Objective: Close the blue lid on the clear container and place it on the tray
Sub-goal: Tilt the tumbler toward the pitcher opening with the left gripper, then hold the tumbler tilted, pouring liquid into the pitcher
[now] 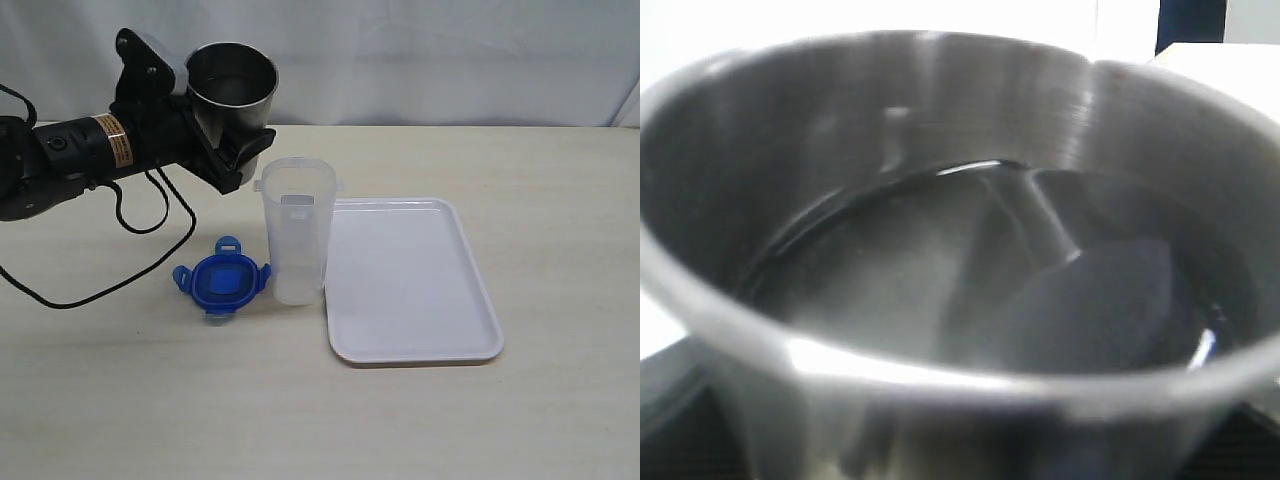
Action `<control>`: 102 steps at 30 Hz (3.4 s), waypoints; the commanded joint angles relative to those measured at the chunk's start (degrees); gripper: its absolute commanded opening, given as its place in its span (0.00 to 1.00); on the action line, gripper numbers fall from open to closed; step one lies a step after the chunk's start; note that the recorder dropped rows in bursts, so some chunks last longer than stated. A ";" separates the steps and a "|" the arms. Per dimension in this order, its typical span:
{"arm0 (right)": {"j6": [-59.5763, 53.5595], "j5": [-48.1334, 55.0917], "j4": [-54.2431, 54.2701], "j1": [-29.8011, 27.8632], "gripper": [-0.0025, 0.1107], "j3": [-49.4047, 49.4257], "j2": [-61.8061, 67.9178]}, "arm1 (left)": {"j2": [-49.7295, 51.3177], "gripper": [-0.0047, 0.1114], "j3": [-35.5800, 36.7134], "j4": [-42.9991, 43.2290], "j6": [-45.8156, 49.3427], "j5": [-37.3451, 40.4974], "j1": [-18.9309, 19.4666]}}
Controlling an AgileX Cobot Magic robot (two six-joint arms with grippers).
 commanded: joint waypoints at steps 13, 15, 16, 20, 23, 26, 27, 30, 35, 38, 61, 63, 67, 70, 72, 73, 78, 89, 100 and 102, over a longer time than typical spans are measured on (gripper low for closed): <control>-0.14 -0.13 0.13 -0.30 0.07 -0.22 0.29 | -1.20 0.04 -1.16 -1.69 6.07 -5.39 -0.05; -0.14 -0.13 0.13 -0.30 0.07 -0.22 0.29 | -1.20 0.04 -1.16 -1.69 7.29 -5.39 -0.05; -0.14 -0.13 0.13 -0.30 0.07 -0.22 0.29 | -1.20 0.04 -1.16 -1.69 7.94 -5.39 -0.05; -0.14 -0.13 0.13 -0.30 0.07 -0.22 0.29 | -1.20 0.04 -1.16 -1.79 10.20 -5.54 -0.05; -0.14 -0.13 0.13 -0.30 0.07 -0.22 0.29 | -1.20 0.04 -1.16 -1.79 10.91 -5.80 -0.05; -0.14 -0.13 0.13 -0.30 0.07 -0.22 0.29 | -1.20 0.04 -1.16 -1.79 10.96 -6.05 -0.05; -0.14 -0.13 0.13 -0.30 0.07 -0.22 0.29 | -1.20 0.04 -1.16 -1.79 10.96 -6.12 -0.05; -0.14 -0.13 0.13 -0.30 0.07 -0.22 0.29 | -1.20 0.04 -1.16 -1.79 11.47 -6.53 -0.05; -0.14 -0.13 0.13 -0.30 0.07 -0.22 0.29 | -1.20 0.04 -1.16 -1.79 12.95 -6.67 -0.05; -0.14 -0.13 0.13 -0.30 0.07 -0.22 0.29 | -1.20 0.04 -1.16 -1.79 13.73 -6.95 -0.05; -0.14 -0.13 0.13 -0.30 0.07 -0.22 0.29 | -1.20 0.04 -1.16 -3.38 22.05 -5.84 -0.05; -0.14 -0.13 0.13 -0.30 0.07 -0.22 0.29 | -1.20 0.04 -1.16 -3.38 22.15 -5.84 -0.05; -0.14 -0.13 0.13 -0.30 0.07 -0.22 0.29 | -1.20 0.04 -1.16 -3.38 24.10 -5.75 -0.05; -0.14 -0.13 0.13 -0.30 0.07 -0.22 0.29 | -1.20 0.04 -1.16 -3.38 24.71 -5.75 -0.05; -0.14 -0.13 0.13 -0.30 0.07 -0.22 0.29 | -1.20 0.04 -1.16 -3.38 25.21 -5.75 -0.05; -0.14 -0.13 0.13 -0.30 0.07 -0.22 0.29 | -1.20 0.04 -1.16 -3.38 25.38 -5.75 -0.05; -0.14 -0.13 0.13 -0.30 0.07 -0.22 0.29 | -1.20 0.04 -1.16 -3.38 26.29 -5.38 -0.05; -0.14 -0.13 0.13 -0.30 0.07 -0.22 0.29 | -1.20 0.04 -1.16 -3.95 27.64 -5.38 -0.05; -0.14 -0.13 0.13 -0.30 0.07 -0.22 0.29 | -1.20 0.04 -1.16 -5.04 28.13 -5.38 -0.13; -0.14 -0.13 0.13 -0.30 0.07 -0.22 0.29 | -1.20 0.04 -1.16 -5.04 28.52 -5.38 -0.13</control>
